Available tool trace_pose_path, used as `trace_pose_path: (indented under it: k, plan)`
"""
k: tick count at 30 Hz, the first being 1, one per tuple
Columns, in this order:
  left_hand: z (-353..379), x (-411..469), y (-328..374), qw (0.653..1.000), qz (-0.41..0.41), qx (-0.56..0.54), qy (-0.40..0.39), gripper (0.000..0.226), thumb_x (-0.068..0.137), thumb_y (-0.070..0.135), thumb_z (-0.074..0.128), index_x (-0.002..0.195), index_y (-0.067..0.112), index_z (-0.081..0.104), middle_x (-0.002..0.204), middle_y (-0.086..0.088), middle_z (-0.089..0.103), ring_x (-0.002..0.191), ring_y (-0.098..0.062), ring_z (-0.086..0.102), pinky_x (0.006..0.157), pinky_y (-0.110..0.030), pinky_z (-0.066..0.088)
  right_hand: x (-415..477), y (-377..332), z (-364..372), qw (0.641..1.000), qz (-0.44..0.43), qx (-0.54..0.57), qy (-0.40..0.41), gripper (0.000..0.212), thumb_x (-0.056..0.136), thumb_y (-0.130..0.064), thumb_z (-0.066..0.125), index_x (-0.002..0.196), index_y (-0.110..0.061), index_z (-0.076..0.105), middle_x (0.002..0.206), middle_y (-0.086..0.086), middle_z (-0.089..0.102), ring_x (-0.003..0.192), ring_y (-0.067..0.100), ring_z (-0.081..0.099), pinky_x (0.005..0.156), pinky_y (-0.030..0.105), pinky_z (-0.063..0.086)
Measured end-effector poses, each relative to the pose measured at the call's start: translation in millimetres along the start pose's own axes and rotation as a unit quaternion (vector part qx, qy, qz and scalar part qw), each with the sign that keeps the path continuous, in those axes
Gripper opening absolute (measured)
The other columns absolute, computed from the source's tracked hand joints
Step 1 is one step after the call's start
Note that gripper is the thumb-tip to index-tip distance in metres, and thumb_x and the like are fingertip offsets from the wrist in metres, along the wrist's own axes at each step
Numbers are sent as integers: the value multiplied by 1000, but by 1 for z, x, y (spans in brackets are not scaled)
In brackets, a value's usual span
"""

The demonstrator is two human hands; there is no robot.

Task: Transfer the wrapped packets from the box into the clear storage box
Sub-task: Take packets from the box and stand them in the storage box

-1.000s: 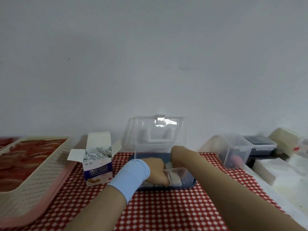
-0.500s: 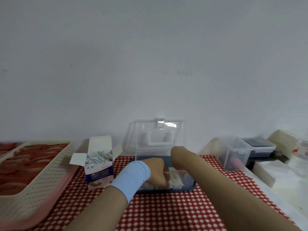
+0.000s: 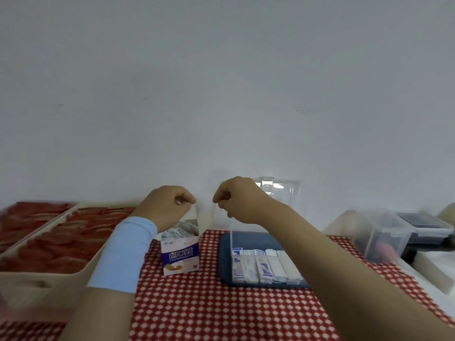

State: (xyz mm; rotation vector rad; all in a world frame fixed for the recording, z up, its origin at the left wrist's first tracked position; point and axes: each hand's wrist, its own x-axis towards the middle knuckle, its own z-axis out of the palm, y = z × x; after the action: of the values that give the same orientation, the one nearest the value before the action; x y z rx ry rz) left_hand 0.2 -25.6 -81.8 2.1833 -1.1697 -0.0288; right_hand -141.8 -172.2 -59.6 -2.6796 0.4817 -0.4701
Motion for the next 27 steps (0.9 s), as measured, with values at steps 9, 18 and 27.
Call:
trace_pose_path:
  k: [9, 18, 27]
  plan:
    - [20, -15, -84, 999, -41, -10, 25, 19, 88, 27, 67, 102, 41, 66, 96, 22, 64, 90, 7, 59, 91, -25, 52, 43, -36, 71, 990, -4, -127, -64, 26, 90, -42, 66, 97, -20, 78, 92, -3, 75, 84, 16, 68, 75, 33, 59]
    - [25, -10, -88, 997, -48, -45, 26, 24, 93, 29, 63, 115, 35, 67, 100, 22, 61, 95, 4, 57, 91, -20, 48, 52, -31, 86, 994, 27, -105, -15, 15, 94, -37, 63, 96, -26, 74, 91, -9, 71, 81, 10, 63, 67, 26, 49]
    - [23, -4, -82, 999, -39, -20, 29, 13, 92, 30, 66, 103, 32, 74, 96, 16, 70, 88, 2, 62, 76, -8, 45, 45, -22, 95, 999, 12, -43, 17, 20, 96, -29, 62, 114, -31, 71, 106, -12, 71, 89, 6, 60, 70, 22, 46]
